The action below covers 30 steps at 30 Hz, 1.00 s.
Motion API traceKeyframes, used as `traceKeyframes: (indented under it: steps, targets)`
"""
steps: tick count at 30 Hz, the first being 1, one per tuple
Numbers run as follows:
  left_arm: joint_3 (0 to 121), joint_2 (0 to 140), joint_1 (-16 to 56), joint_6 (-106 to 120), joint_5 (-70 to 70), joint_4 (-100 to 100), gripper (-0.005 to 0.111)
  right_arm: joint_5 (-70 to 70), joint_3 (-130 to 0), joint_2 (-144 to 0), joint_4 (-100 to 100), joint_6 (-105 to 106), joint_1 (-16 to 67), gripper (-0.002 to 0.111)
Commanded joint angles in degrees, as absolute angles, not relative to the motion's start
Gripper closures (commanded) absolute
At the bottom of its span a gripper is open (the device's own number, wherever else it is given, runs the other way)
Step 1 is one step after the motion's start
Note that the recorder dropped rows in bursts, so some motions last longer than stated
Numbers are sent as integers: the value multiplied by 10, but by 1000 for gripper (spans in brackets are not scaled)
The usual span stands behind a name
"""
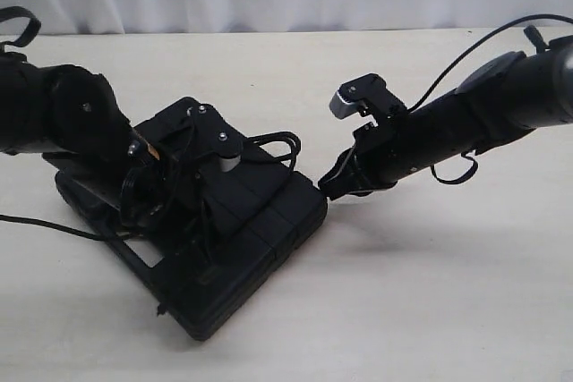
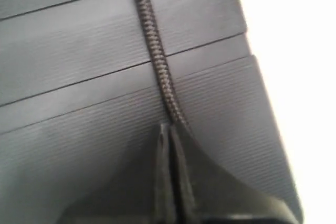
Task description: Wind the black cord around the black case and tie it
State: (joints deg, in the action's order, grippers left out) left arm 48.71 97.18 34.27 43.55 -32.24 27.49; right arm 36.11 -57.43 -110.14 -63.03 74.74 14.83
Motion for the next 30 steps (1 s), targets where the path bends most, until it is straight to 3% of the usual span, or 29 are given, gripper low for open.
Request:
traceKeyframes:
  steps: [1, 8, 15, 18, 23, 25, 30]
  targets:
    - [492, 984, 394, 454, -357, 305, 107, 374, -572, -1098, -634, 756, 148, 104]
    - [494, 985, 463, 494, -291, 370, 107, 374, -572, -1091, -630, 738, 148, 104]
    - [494, 1001, 499, 592, -187, 499, 107, 330, -572, -997, -540, 615, 147, 103]
    - [497, 1023, 507, 628, -151, 538, 107, 335, -572, -949, -481, 528, 147, 94]
    - [537, 1025, 507, 650, -189, 550, 106, 398, -572, -882, -403, 434, 147, 67]
    - [551, 1001, 507, 650, -205, 541, 101, 425, -572, -859, -385, 394, 147, 59]
    - [555, 900, 485, 546, -231, 339, 86, 479, -572, -826, -331, 298, 148, 58]
